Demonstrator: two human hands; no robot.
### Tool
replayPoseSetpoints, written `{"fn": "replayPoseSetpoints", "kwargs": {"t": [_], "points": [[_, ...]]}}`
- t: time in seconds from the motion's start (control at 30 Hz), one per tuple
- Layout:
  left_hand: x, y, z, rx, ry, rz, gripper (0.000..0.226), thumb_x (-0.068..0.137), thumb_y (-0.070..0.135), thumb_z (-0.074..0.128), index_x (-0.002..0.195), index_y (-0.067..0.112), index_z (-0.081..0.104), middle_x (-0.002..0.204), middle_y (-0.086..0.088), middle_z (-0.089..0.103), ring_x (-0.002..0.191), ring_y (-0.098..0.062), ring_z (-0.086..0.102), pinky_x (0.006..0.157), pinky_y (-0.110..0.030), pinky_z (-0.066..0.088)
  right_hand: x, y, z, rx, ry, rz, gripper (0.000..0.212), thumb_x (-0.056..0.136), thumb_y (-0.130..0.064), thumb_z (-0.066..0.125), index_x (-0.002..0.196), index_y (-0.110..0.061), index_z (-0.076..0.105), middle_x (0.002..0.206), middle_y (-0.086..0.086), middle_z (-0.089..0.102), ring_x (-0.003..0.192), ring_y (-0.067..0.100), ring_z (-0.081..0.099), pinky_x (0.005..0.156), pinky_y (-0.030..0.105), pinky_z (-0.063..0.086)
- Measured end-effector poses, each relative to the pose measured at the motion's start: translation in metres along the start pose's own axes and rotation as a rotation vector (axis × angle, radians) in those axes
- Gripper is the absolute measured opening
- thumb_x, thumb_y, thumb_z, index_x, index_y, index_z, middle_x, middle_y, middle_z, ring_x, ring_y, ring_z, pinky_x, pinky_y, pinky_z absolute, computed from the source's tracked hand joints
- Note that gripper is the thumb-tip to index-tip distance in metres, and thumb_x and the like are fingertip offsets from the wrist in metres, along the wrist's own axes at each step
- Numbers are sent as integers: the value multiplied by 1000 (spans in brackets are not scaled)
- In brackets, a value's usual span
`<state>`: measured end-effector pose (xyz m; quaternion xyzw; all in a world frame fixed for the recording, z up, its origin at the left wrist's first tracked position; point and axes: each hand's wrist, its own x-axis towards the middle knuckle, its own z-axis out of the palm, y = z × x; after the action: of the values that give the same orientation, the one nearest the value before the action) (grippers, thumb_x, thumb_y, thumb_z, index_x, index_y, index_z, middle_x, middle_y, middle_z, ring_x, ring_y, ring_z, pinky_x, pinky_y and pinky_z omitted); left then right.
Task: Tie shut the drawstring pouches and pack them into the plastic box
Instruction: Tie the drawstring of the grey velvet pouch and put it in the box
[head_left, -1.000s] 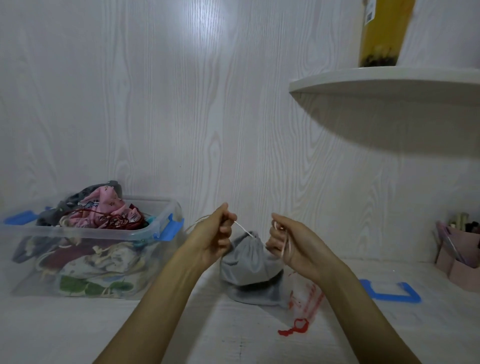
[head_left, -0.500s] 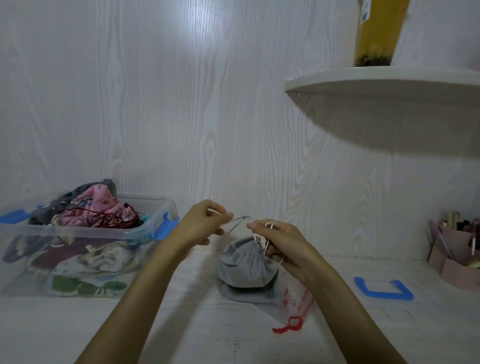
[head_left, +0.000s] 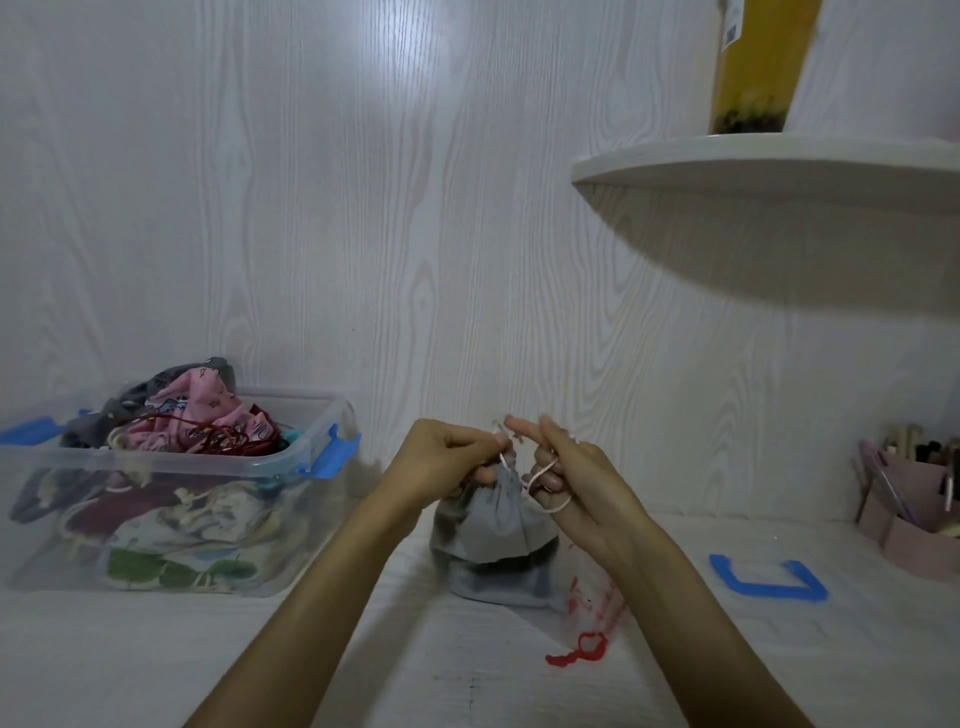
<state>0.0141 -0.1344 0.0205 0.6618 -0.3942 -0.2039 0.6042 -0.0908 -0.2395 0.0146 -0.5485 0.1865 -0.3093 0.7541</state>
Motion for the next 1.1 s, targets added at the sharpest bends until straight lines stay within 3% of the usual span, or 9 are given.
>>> {"fn": "replayPoseSetpoints", "kwargs": {"t": [0.13,0.2,0.27,0.4,0.5,0.63,0.73,0.8,1.1], "points": [[5,0,-3,-472,-102,-187,24,94,25,54,95,10,73,75,1,65,46,0,49,39,-9,36,3,-5,-4,540,-4,79,37,103,-25,31,86,-6,59,42,-3,34,35,8,32,46,17,39],[5,5,-3,-746,-146,-277,21,96,18,51,99,6,68,90,-1,73,40,0,52,36,-7,38,5,-5,-5,594,25,80,40,103,-23,30,70,-10,48,41,-2,32,36,9,29,47,19,40],[3,8,-3,-840,-181,-309,20,96,17,49,102,7,65,82,2,74,35,0,50,35,-7,38,4,-5,-4,573,16,88,41,103,-20,30,64,-13,41,40,-2,30,33,10,27,47,20,41],[3,7,-13,-533,-242,-226,20,96,19,47,105,10,63,59,11,51,33,-2,34,34,-12,26,2,-7,-9,530,-21,128,37,101,-12,32,64,-14,38,42,-1,29,34,11,28,49,23,53],[2,10,-16,-205,-225,-142,22,95,23,50,101,14,70,58,10,48,41,-3,33,53,-18,30,-1,-12,-15,346,-39,98,35,101,-14,34,70,-8,47,48,4,49,42,14,51,61,32,60],[0,13,-13,-37,-189,-73,23,94,29,53,98,22,74,56,12,48,46,-3,36,59,-18,35,-13,-28,-30,-471,-76,19,40,103,-28,32,99,-8,66,87,7,70,74,15,65,59,23,53],[2,12,-16,3,-162,-66,23,94,29,53,98,22,75,53,14,46,45,-2,36,48,-11,37,-22,-41,-43,-808,-239,98,44,101,-36,34,87,-10,66,60,-3,53,45,5,39,44,16,31],[2,11,-19,22,-161,-80,22,93,29,55,95,22,75,52,13,45,43,-2,35,40,-9,32,-25,-47,-47,-833,-309,160,39,100,-35,37,70,-16,53,53,-7,39,44,5,27,43,16,24],[-1,11,-13,169,-244,44,23,94,32,53,102,22,74,54,14,48,46,2,45,45,-8,36,-30,-50,-39,-1047,-310,185,38,100,-30,40,66,-16,48,50,-8,44,41,3,32,43,14,28]]}}
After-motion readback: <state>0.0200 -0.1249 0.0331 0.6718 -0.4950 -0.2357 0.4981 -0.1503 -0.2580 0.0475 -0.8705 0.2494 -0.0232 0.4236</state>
